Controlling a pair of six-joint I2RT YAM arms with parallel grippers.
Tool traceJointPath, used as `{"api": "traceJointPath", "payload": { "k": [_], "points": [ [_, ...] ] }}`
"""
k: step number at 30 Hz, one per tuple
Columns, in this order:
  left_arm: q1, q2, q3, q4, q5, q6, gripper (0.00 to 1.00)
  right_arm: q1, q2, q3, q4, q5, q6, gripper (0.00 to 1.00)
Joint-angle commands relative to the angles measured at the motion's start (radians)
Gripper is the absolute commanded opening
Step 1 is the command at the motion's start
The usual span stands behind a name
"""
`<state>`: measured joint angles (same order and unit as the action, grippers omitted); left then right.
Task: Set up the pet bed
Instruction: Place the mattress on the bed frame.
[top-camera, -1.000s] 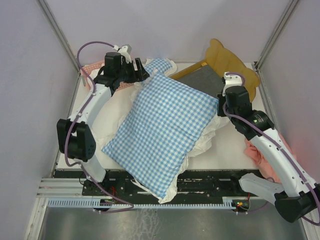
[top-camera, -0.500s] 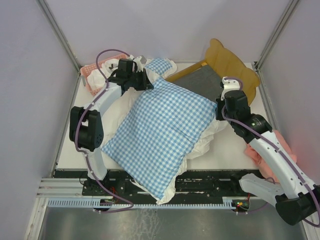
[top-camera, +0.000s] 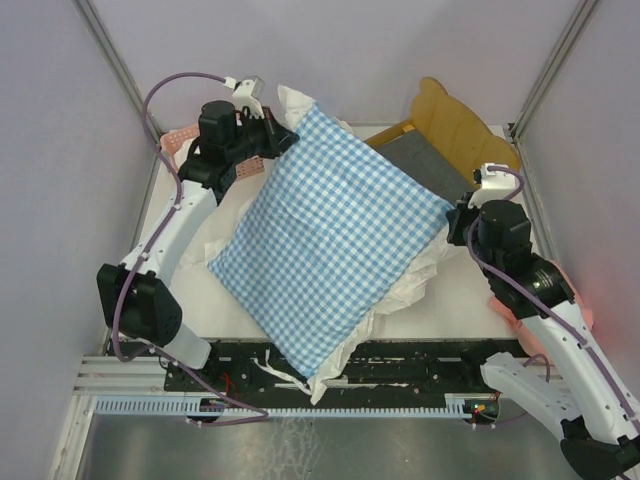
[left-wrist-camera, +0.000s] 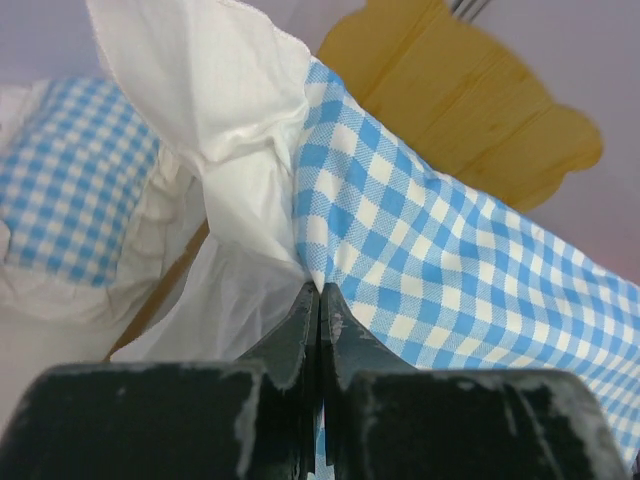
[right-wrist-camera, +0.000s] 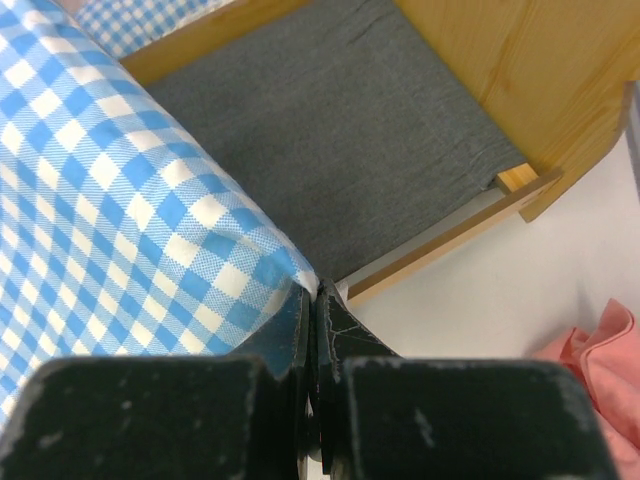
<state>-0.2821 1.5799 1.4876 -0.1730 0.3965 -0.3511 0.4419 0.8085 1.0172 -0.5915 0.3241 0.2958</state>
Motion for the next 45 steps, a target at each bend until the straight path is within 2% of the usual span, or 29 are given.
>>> {"api": "traceJointPath", "payload": {
  "k": [1, 8, 13, 21, 28, 29, 33, 36, 39, 42, 45],
  "points": [
    [0.0, -0.031, 0.06, 0.238, -0.046, -0.035, 0.03, -0.004, 0.004, 0.042, 0.091, 0.11, 0.023, 0.02],
    [0.0, 0.112, 0.202, 0.369, -0.053, -0.056, 0.03, -0.004, 0.113, 0.065, 0.189, 0.28, -0.046, 0.02],
    [0.0, 0.231, 0.272, 0.498, -0.033, -0.117, 0.03, -0.008, 0.2, 0.092, 0.262, 0.473, -0.141, 0.02],
    [-0.007, 0.418, 0.449, 0.624, -0.005, -0.259, 0.03, -0.066, 0.305, 0.152, 0.333, 0.565, -0.227, 0.02],
    [-0.035, 0.567, 0.608, 0.596, 0.0, -0.291, 0.04, -0.137, 0.371, 0.152, 0.32, 0.54, -0.159, 0.02],
    [-0.034, 0.575, 0.613, 0.575, -0.005, -0.291, 0.09, -0.143, 0.38, 0.142, 0.327, 0.526, -0.151, 0.02],
    [-0.031, 0.56, 0.612, 0.383, -0.058, -0.216, 0.52, -0.165, 0.419, 0.116, 0.364, 0.479, -0.139, 0.02],
    [-0.027, 0.503, 0.594, 0.175, -0.146, -0.132, 0.72, -0.179, 0.437, 0.105, 0.389, 0.47, -0.144, 0.02],
    [-0.024, 0.432, 0.575, -0.028, -0.267, -0.065, 0.77, -0.207, 0.453, 0.101, 0.417, 0.418, -0.144, 0.02],
    [-0.016, 0.338, 0.513, -0.251, -0.396, -0.058, 0.77, -0.224, 0.482, 0.119, 0.405, 0.399, -0.149, 0.02],
    [-0.016, 0.162, 0.281, -0.302, -0.447, -0.078, 0.76, -0.242, 0.491, 0.119, 0.389, 0.387, -0.144, 0.02]
  ]
}}
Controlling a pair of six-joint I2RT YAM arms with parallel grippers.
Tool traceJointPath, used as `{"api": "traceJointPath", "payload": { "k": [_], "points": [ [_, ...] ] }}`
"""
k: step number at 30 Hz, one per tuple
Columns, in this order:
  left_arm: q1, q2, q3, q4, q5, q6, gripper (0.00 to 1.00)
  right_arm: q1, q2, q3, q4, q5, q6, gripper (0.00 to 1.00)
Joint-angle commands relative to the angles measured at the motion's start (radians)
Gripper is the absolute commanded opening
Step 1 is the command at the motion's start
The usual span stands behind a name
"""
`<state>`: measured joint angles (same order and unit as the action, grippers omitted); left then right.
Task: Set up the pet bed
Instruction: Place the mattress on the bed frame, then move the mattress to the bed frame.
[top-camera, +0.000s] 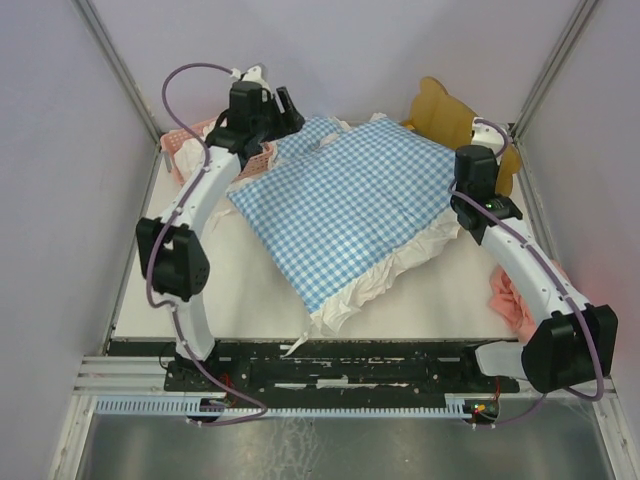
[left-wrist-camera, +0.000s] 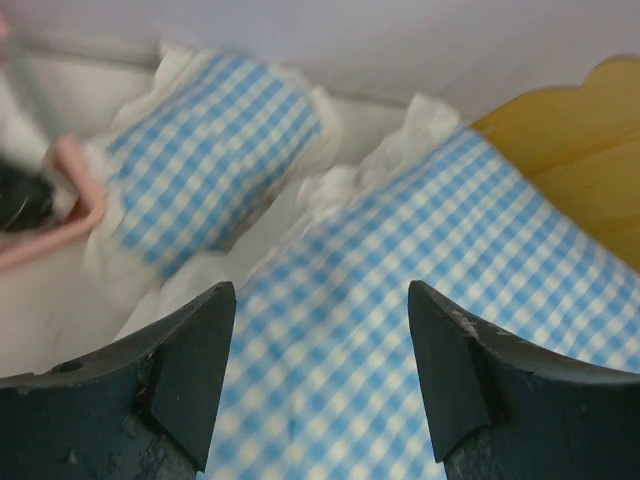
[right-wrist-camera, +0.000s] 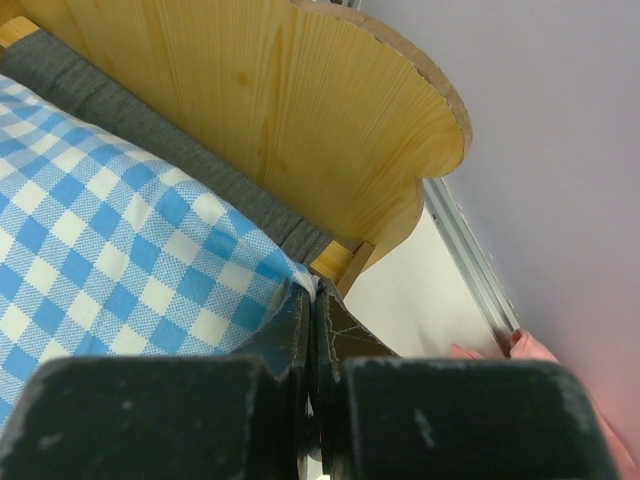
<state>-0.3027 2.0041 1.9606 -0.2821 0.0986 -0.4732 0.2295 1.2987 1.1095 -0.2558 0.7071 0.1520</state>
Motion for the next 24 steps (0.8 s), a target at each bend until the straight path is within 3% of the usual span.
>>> {"api": "traceJointPath", "payload": {
  "k": [1, 5, 9, 18, 24],
  "points": [
    [0.005, -0.329, -0.295, -0.173, -0.144, 0.034, 0.76, -0.037, 0.002, 0.024, 0.054, -0.002, 0.002, 0.02],
    [0.005, -0.6, -0.669, -0.075, -0.158, -0.022, 0.76, -0.061, 0.018, 0.032, 0.043, -0.039, 0.004, 0.02],
    [0.005, -0.812, -0.909, 0.046, -0.076, -0.108, 0.76, -0.075, 0.032, 0.05, 0.021, -0.052, 0.01, 0.02],
    [0.004, -0.96, -1.213, 0.169, 0.022, -0.21, 0.76, -0.091, 0.063, 0.08, 0.013, -0.089, 0.049, 0.02],
    [0.004, -0.923, -1.223, 0.152, 0.024, -0.2, 0.73, -0.096, 0.08, 0.094, 0.004, -0.091, 0.056, 0.02]
  ]
}}
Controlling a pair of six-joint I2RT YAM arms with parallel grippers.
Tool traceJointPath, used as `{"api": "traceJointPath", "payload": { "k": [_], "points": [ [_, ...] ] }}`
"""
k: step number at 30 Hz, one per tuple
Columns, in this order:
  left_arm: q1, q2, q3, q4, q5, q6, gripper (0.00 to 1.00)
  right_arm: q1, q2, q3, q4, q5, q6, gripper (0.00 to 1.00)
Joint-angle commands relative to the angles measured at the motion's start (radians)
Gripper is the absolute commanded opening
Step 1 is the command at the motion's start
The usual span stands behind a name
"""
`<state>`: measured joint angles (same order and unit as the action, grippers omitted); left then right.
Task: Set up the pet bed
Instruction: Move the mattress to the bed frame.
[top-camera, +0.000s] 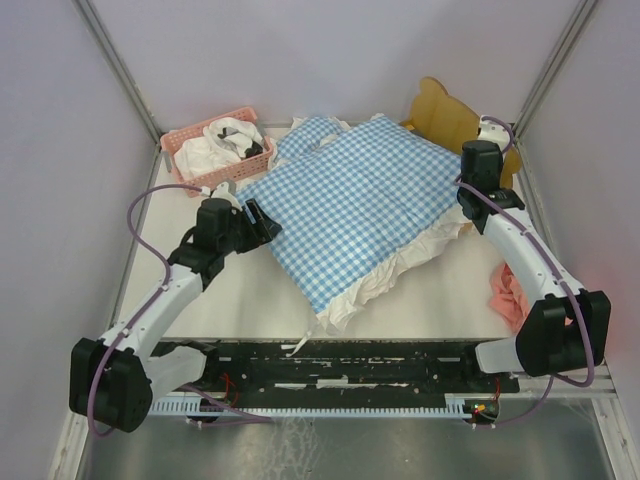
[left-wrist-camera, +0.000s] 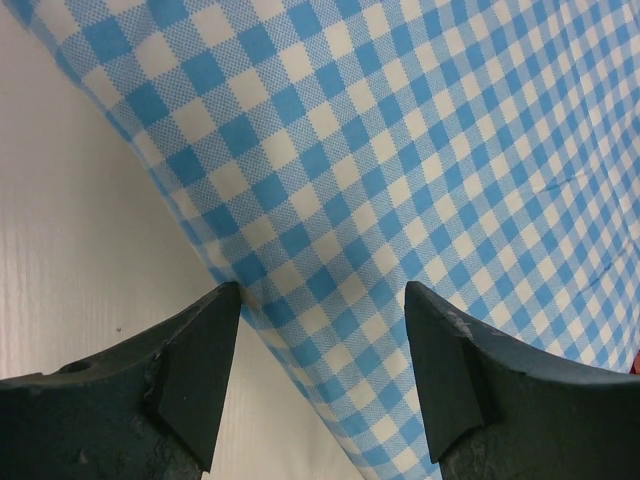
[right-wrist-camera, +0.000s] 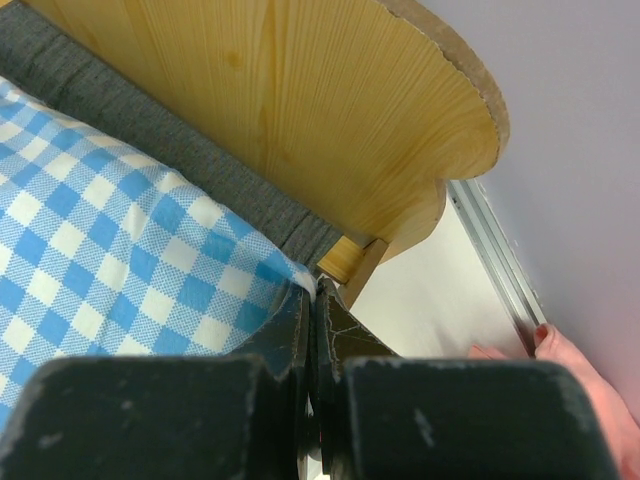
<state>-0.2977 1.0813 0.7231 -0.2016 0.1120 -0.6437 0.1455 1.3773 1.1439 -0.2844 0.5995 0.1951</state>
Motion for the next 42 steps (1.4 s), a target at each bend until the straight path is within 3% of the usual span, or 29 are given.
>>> {"api": "traceJointPath", "payload": {
  "k": [1, 7, 15, 26, 27, 35, 38, 42],
  "points": [
    [-0.001, -0.004, 0.015, 0.062, 0.0, -0.026, 0.73, -0.014, 0.003, 0.059, 0.031, 0.017, 0.015, 0.02],
    [-0.001, -0.036, -0.017, 0.081, 0.007, -0.059, 0.74, -0.016, -0.002, 0.062, 0.031, 0.024, 0.02, 0.02],
    [-0.001, -0.099, -0.009, -0.019, -0.002, -0.059, 0.74, -0.024, -0.007, 0.073, 0.016, 0.026, 0.016, 0.02],
    [-0.001, -0.065, -0.122, 0.126, 0.031, -0.142, 0.67, -0.032, -0.018, 0.061, 0.022, 0.001, 0.015, 0.02],
    [-0.001, -0.059, -0.122, 0.136, 0.031, -0.146, 0.64, -0.032, -0.019, 0.061, 0.025, 0.002, 0.009, 0.02],
    [-0.003, -0.058, -0.138, 0.289, 0.073, -0.192, 0.11, -0.045, -0.018, 0.047, 0.117, 0.036, -0.063, 0.02],
    [-0.005, -0.032, -0.138, 0.352, 0.09, -0.204, 0.03, -0.052, -0.001, 0.054, 0.141, 0.039, -0.079, 0.02],
    [-0.01, 0.019, -0.125, 0.392, 0.114, -0.206, 0.03, -0.059, 0.032, 0.074, 0.169, 0.043, -0.089, 0.02]
  ]
}}
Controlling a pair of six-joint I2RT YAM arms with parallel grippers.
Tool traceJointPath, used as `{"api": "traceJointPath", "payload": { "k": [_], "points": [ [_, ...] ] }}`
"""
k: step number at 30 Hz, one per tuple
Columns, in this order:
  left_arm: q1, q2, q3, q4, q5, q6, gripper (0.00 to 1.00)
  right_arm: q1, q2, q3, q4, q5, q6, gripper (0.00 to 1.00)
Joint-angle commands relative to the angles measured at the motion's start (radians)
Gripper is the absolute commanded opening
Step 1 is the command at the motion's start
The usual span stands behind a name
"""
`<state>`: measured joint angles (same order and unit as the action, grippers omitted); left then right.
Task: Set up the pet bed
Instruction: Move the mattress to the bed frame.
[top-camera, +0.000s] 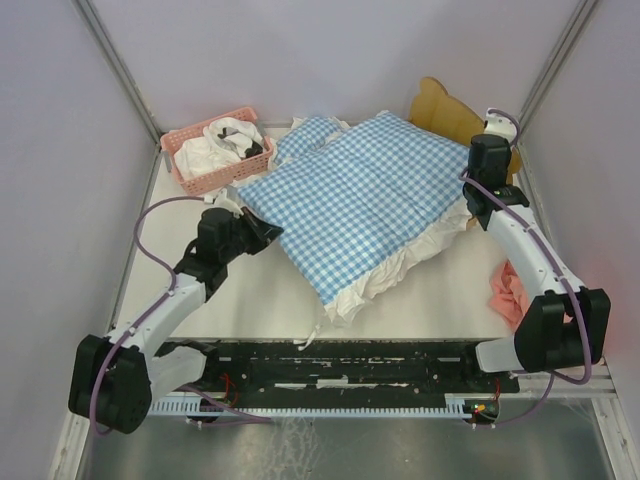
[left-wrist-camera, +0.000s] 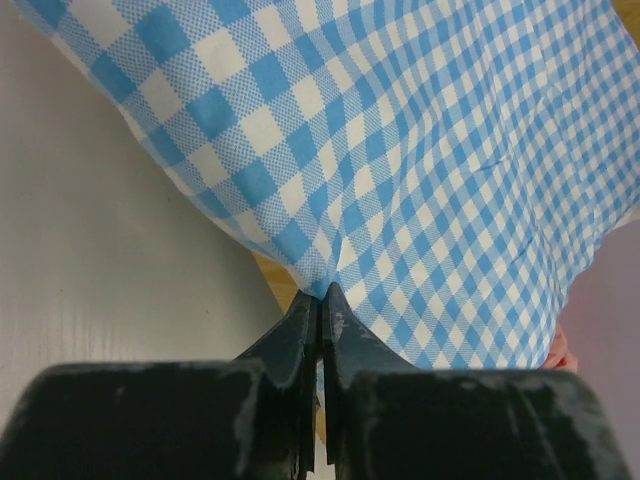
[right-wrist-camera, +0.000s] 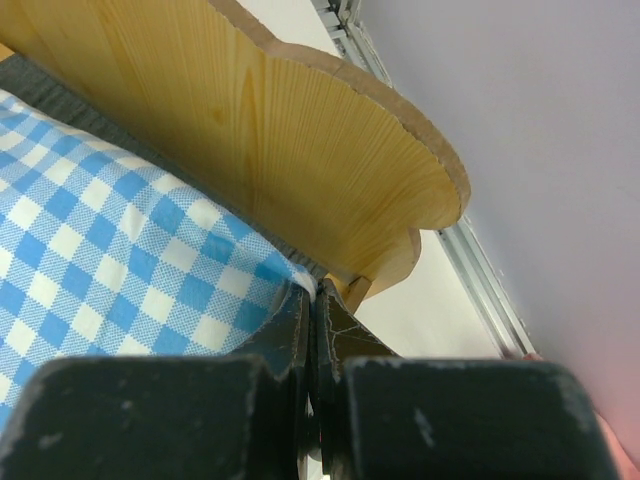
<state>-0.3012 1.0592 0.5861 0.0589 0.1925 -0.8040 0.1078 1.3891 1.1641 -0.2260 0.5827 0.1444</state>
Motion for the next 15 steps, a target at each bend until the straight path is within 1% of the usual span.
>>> {"api": "traceJointPath", "payload": {
  "k": [1, 6, 15],
  "points": [
    [-0.01, 0.054, 0.012, 0.145, 0.036, -0.046, 0.03, -0.025, 0.027, 0.06, 0.117, 0.059, -0.041, 0.02],
    [-0.019, 0.108, 0.044, 0.177, 0.06, -0.035, 0.03, -0.039, 0.068, 0.101, 0.119, 0.078, -0.061, 0.02],
    [-0.052, 0.199, 0.141, 0.234, 0.068, -0.031, 0.03, -0.108, 0.082, 0.098, 0.149, 0.088, -0.059, 0.02]
  ]
}}
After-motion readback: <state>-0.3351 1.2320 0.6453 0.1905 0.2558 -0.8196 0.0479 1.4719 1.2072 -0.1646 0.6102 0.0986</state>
